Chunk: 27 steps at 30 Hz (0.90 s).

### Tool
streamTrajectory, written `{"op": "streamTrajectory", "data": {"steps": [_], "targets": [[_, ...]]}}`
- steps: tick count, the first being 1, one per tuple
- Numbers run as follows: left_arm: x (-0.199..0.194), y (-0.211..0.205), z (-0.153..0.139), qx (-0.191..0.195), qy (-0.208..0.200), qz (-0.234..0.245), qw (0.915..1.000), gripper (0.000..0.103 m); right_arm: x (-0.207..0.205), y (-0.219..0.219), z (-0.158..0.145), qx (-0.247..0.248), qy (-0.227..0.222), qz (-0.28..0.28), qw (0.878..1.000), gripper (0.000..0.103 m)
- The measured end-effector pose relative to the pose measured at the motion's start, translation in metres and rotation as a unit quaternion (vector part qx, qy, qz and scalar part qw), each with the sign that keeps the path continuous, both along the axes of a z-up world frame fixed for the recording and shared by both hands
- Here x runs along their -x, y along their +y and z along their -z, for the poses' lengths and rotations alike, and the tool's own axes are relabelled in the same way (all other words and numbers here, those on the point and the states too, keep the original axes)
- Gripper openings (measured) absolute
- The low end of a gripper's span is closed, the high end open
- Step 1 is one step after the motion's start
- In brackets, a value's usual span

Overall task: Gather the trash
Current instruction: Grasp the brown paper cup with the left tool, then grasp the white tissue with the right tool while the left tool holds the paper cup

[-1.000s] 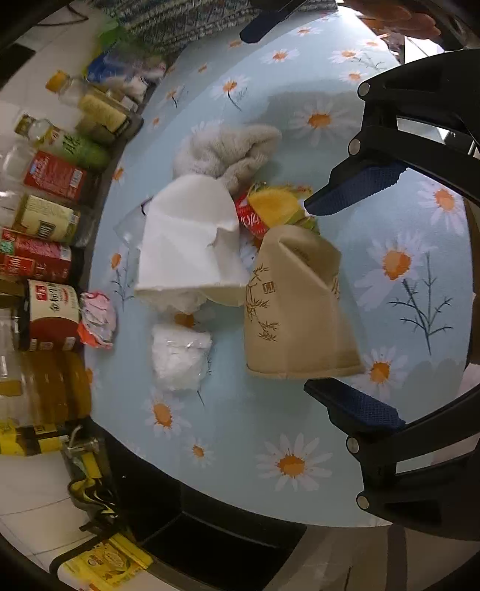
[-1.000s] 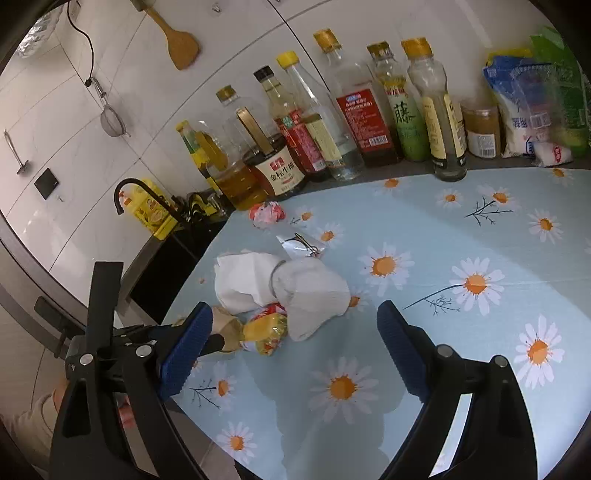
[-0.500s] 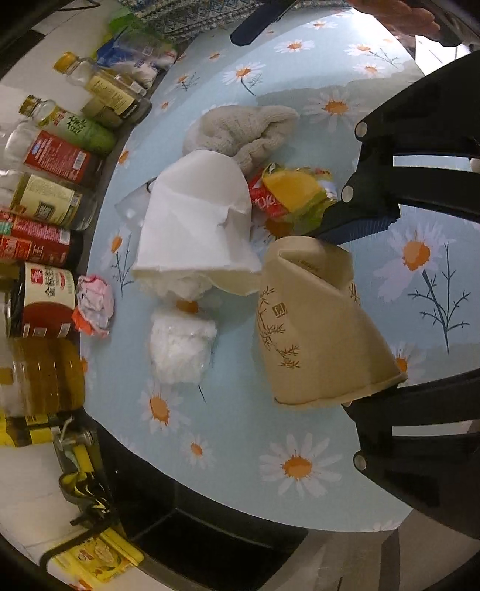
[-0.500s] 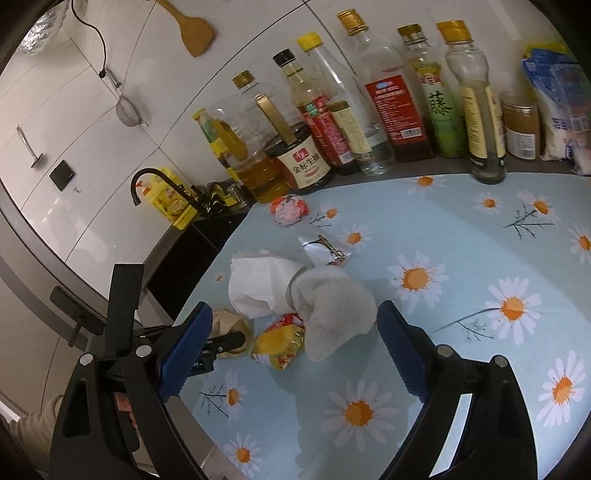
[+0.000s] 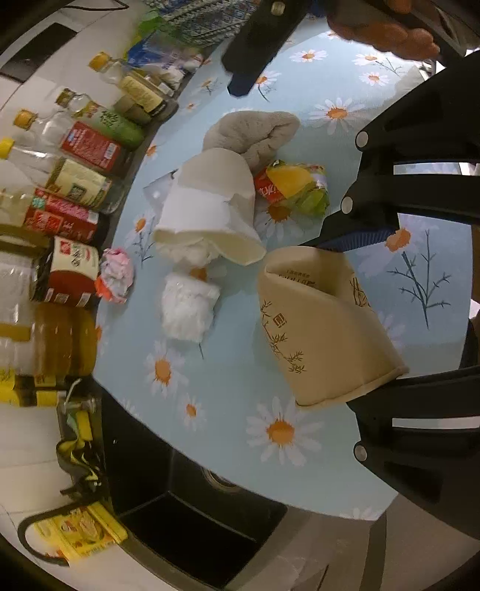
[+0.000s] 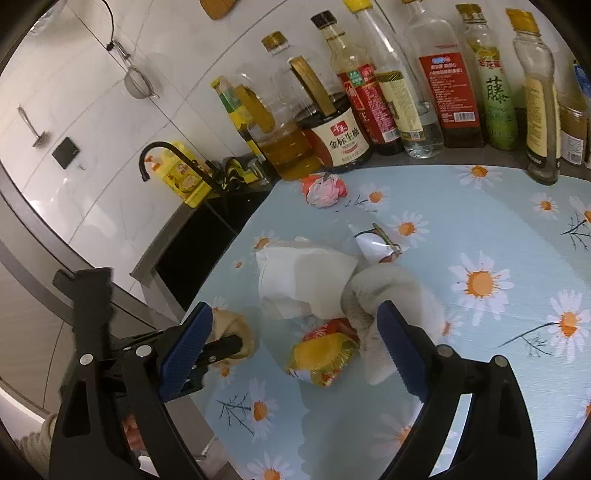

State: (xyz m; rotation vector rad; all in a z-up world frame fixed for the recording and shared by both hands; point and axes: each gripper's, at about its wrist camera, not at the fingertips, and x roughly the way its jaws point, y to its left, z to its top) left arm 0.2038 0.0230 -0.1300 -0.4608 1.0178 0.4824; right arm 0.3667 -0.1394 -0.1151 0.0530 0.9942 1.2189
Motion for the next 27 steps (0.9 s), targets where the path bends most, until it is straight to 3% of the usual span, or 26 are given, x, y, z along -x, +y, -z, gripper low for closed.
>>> {"op": "streamTrajectory", "data": {"steps": [10,27], "targets": [[0.042,0.009,-0.013,0.015,-0.016,-0.035,0.9991,0.042,-0.004,0.037,0.025,0.039,0.041,0.015,0.998,0.09],[0.094,0.023,-0.012,0.032,-0.023,-0.093,0.9948,0.042,0.01,0.084,0.035,0.097,0.004,0.05,0.994,0.09]]}}
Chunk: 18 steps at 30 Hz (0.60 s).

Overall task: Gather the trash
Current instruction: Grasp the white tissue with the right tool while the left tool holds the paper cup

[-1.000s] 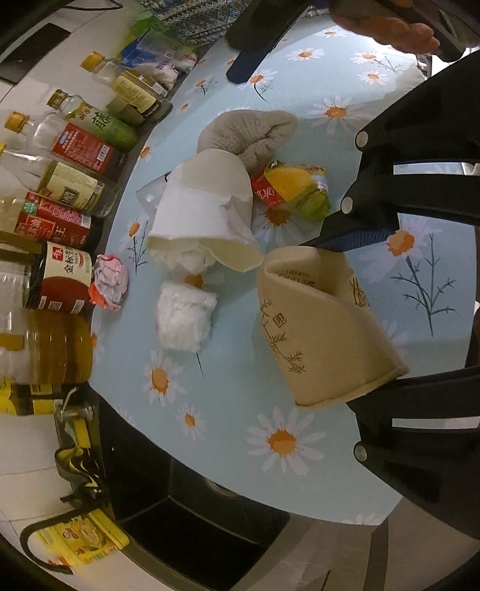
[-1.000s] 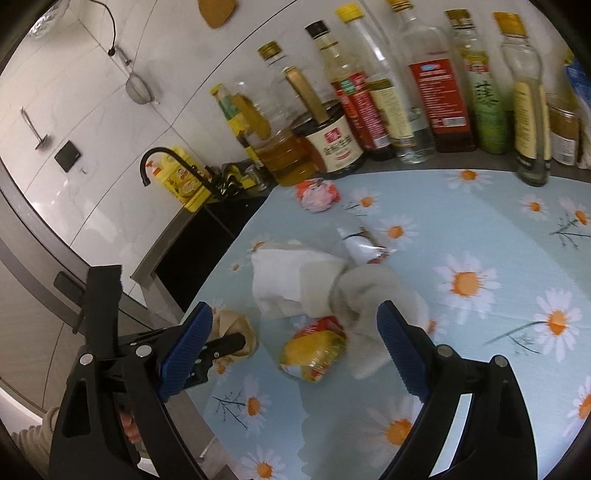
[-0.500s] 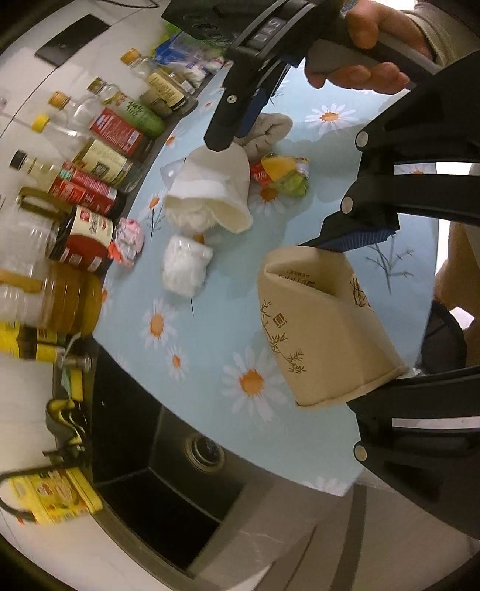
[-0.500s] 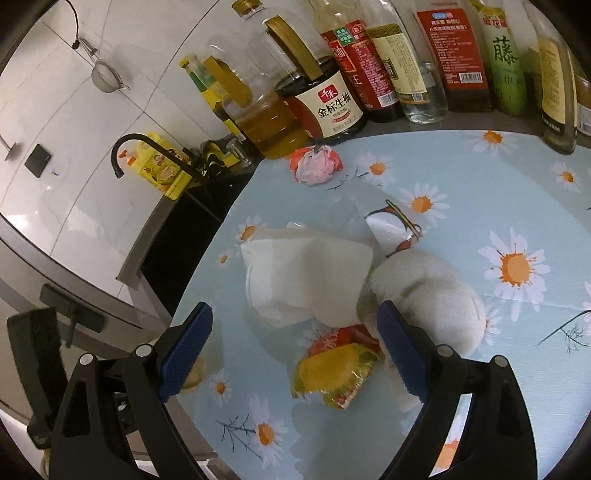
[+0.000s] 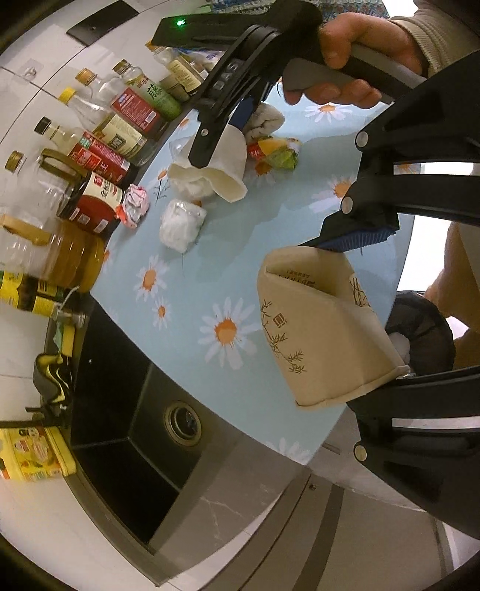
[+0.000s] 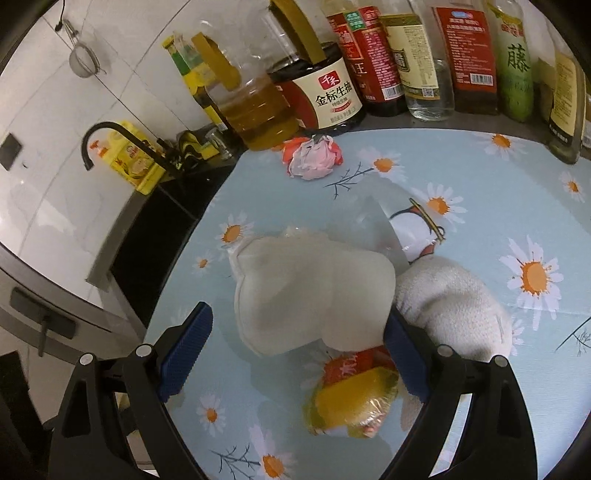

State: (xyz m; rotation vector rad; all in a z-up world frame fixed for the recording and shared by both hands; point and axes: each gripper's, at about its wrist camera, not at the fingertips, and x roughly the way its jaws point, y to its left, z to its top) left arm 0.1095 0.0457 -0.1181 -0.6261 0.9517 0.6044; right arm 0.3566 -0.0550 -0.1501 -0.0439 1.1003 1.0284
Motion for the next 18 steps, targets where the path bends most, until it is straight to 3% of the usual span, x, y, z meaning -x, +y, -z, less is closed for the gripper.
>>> {"op": "streamTrajectory", "data": {"steps": [6,9,18], "targets": [[0.013,0.001,0.005,0.01,0.003,-0.013,0.9999,0.042,0.006,0.017,0.006,0.033,-0.031,0.01,0.999,0.089],[0.018,0.0,0.006,0.013,0.002,-0.014,0.9998,0.042,0.006,0.02,0.011,0.048,-0.036,0.02,0.998,0.08],[0.02,0.0,0.006,0.014,-0.01,0.007,0.9998,0.042,0.013,0.007,-0.003,0.023,-0.035,0.021,0.999,0.079]]}}
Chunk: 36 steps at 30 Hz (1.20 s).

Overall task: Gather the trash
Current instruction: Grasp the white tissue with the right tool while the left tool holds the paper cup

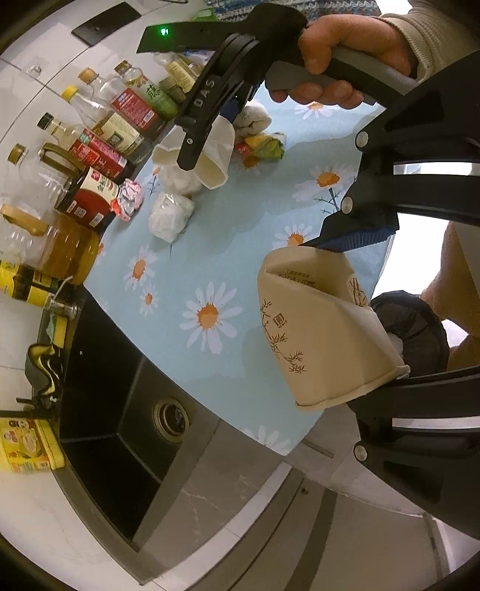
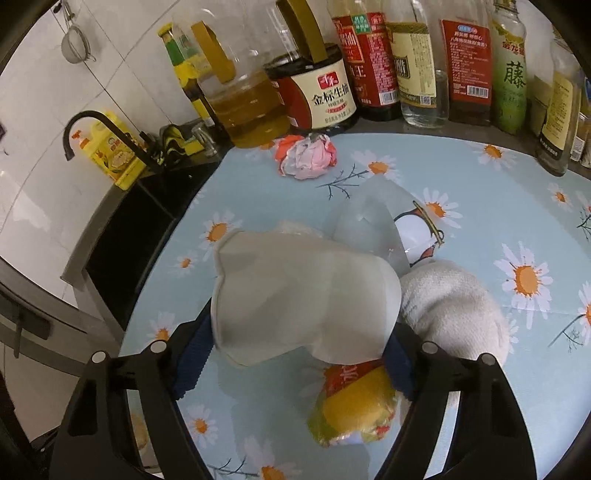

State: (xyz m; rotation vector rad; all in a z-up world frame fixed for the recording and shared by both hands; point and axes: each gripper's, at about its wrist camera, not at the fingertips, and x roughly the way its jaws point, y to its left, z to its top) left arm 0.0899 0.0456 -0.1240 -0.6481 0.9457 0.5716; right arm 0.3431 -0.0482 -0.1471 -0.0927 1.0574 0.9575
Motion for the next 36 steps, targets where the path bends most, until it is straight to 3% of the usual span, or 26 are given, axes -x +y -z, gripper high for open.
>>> {"op": "streamTrajectory", "data": {"steps": [6,19,36], "targets": [[-0.005,0.002,-0.008,-0.006,-0.019,0.039,0.9991,0.042,0.01,-0.017,-0.022,-0.027,0.012,0.021,0.999,0.079],[0.006,0.014,-0.028,-0.012,-0.068,0.149,0.9865,0.042,0.065,-0.067,-0.076,-0.06,-0.024,0.114,0.991,0.079],[0.057,0.017,-0.033,0.004,-0.098,0.252,0.9628,0.042,0.185,-0.103,-0.071,-0.05,-0.014,0.196,0.979,0.079]]}}
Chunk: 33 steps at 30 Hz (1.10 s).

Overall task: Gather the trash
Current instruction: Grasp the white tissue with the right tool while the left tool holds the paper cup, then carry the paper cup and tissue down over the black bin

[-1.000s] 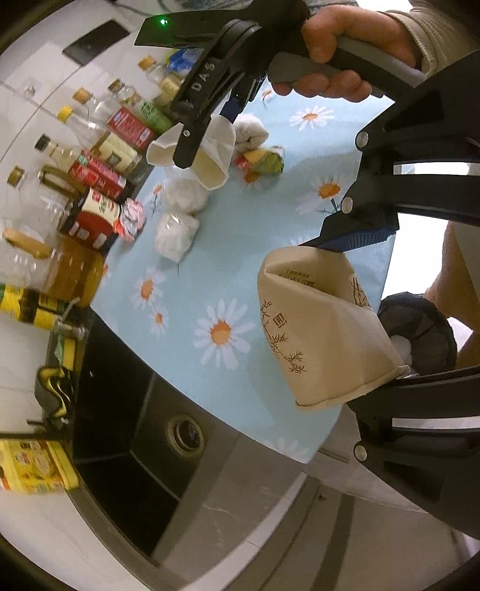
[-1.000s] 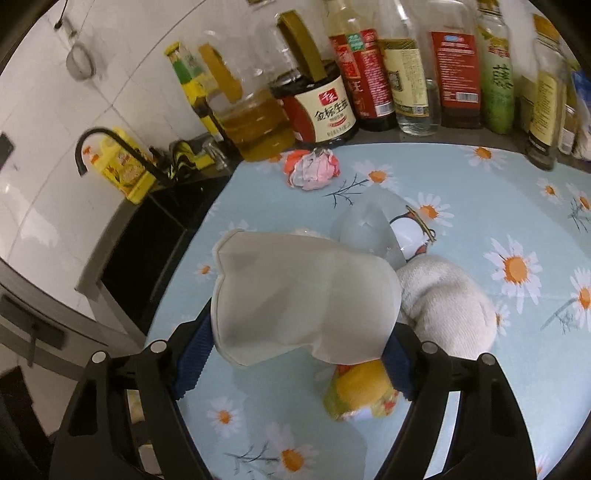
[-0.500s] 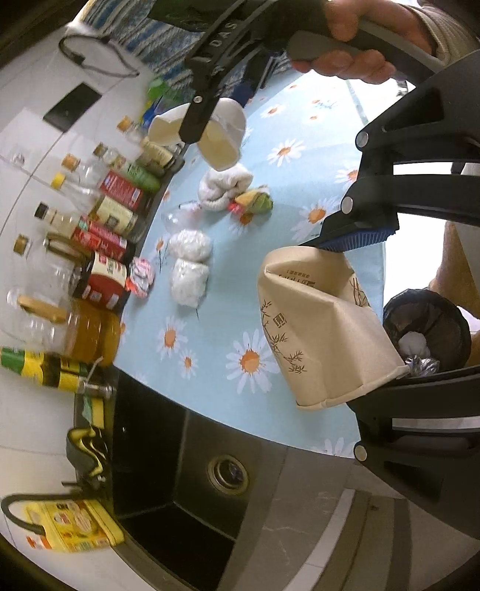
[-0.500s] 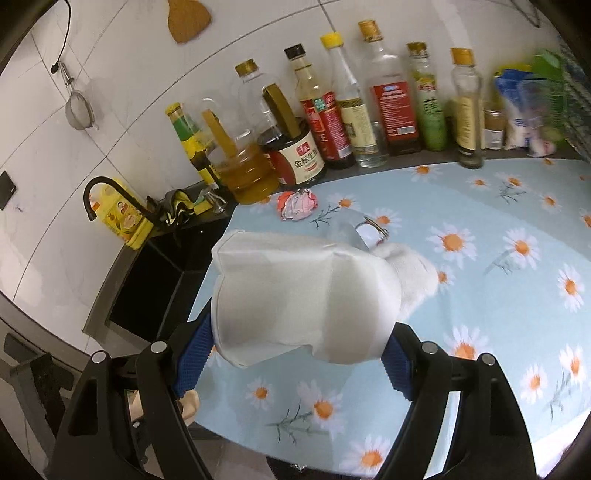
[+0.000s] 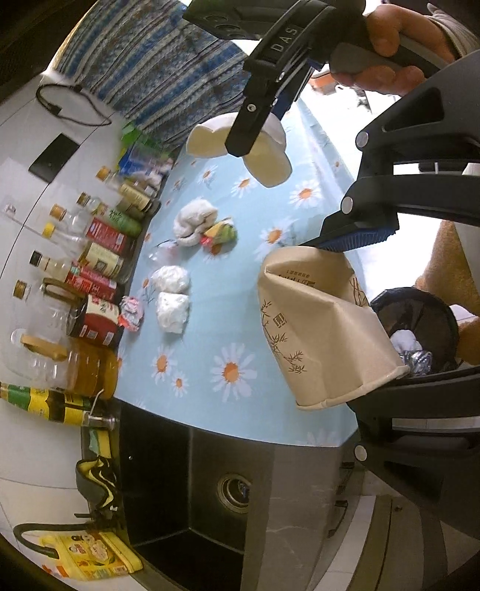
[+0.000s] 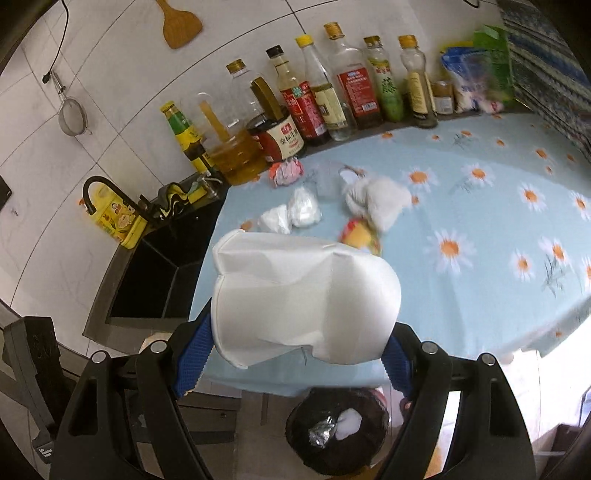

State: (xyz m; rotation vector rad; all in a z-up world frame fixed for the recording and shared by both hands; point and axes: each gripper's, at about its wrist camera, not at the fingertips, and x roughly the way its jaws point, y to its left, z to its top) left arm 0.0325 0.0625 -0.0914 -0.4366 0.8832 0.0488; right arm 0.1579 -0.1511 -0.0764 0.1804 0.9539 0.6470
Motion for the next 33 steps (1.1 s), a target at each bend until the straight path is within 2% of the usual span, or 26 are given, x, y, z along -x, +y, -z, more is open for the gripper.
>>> {"op": "streamTrajectory", "data": {"steps": [8,15,26,33], "targets": [[0.03,-0.004,0.014,0.005,0.011,0.024,0.9996,0.042,0.046,-0.011,0.018,0.003,0.021,0.022,1.0,0.079],[0.05,-0.01,0.03,0.014,0.029,0.036,0.9988,0.042,0.073,-0.014,0.041,0.013,0.052,0.018,0.998,0.079],[0.065,-0.017,0.071,0.027,0.079,0.037,0.9958,0.042,0.089,-0.015,0.083,0.047,0.097,-0.003,0.994,0.079],[0.07,-0.024,0.107,0.044,0.123,0.036,0.9908,0.042,0.091,-0.021,0.132,0.057,0.163,-0.005,0.985,0.079]]}}
